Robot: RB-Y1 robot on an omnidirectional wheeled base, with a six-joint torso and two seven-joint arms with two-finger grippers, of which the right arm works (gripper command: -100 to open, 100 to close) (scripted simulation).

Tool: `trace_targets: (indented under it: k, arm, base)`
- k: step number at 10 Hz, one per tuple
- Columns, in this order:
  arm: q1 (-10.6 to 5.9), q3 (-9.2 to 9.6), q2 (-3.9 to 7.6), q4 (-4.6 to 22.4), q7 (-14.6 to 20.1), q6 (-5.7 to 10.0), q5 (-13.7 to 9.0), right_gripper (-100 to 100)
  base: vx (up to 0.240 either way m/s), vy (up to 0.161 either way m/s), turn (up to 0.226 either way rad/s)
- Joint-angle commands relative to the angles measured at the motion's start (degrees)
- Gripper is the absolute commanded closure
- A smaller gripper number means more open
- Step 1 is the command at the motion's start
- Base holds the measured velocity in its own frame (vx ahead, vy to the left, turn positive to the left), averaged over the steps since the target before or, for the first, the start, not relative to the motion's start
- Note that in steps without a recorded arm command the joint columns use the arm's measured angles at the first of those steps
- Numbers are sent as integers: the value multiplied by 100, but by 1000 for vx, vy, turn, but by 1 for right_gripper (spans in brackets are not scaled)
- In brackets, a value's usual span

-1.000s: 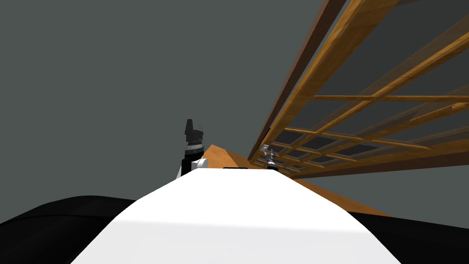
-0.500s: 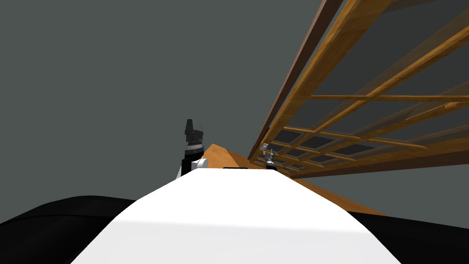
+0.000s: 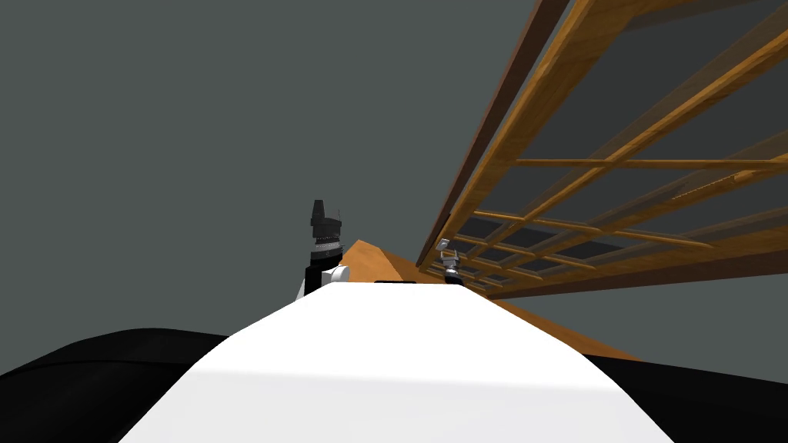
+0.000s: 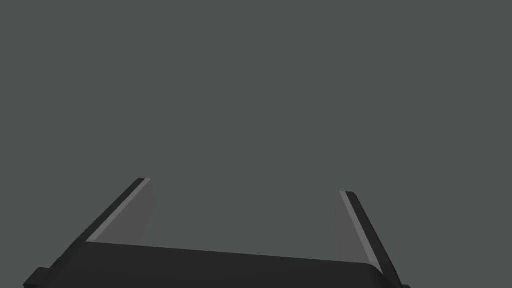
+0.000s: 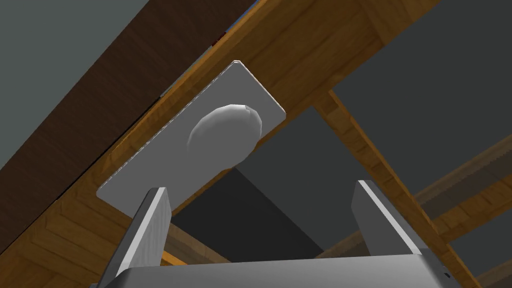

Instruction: Pull the door open

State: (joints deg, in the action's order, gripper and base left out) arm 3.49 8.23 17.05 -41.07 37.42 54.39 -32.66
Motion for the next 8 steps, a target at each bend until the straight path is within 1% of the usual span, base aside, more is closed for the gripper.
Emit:
trace_targets:
  k: [1,2,3,4,5,6,7,8]
  arm:
    - [-16,56,-39,-38,286,-22,-137,-100]
    - [-16,56,-39,-38,318,-22,-137,-100]
    - [-25,102,-68,-82,555,-48,-255,-100]
    - [-33,147,-97,-124,706,-73,-370,-100]
    - [-33,147,-97,-124,791,-73,-370,-100]
    - [-41,192,-125,-167,986,-97,-485,-100]
    - [-41,192,-125,-167,1027,-97,-485,-100]
    - [-49,235,-153,-208,1253,-121,-594,-100]
  base:
    - [-55,-11,46]
    - [-45,-7,20]
    - [-46,4,36]
    - [-69,-16,60]
    - [-57,-18,27]
    - [-52,-13,42]
    - [-42,-9,19]
    - [-60,-13,34]
